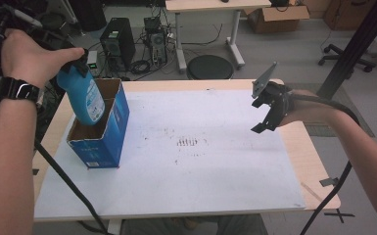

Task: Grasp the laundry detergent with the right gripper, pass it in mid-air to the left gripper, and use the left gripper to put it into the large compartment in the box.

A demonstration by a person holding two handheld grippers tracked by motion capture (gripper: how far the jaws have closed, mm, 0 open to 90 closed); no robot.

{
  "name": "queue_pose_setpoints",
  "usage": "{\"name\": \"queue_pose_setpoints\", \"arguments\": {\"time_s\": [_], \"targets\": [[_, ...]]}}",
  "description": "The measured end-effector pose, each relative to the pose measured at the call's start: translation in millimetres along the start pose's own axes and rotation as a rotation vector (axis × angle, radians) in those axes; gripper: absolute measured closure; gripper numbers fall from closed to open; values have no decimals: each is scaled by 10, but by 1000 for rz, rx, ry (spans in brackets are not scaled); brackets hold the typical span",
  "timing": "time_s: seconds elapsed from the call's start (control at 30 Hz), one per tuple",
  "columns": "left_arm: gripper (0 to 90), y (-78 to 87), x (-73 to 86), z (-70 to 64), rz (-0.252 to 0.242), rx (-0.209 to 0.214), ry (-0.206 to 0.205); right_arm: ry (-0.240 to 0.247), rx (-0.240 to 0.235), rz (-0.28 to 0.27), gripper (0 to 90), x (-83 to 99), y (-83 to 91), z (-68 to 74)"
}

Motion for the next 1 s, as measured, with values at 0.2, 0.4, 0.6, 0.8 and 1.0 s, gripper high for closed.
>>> {"name": "queue_pose_setpoints", "arguments": {"time_s": [0.2,0.4,0.6,0.8,1.0], "targets": [[383,-157,62,22,18,-17,7,-5,4,8,68,38,-24,-11],[384,-368,153,42,37,-19,21,-12,4,13,70,87,-52,-11],[383,-589,244,33,61,-4,32,-15,2,12,69,105,-67,-5],[384,-784,318,15,84,0,38,-18,-2,10,70,114,-81,6],[383,-991,396,8,102,12,45,-21,-5,10,72,135,-103,12]]}}
Point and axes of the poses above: each handheld gripper's, and its own axes: y roughly backward along the jaws, x roughly out of its underside, z roughly to its left, the point moved 8 cm from there along -y, roughly forward along the jaws, and after that the axes turned 3 degrees about -z, right-handed, at the moved point
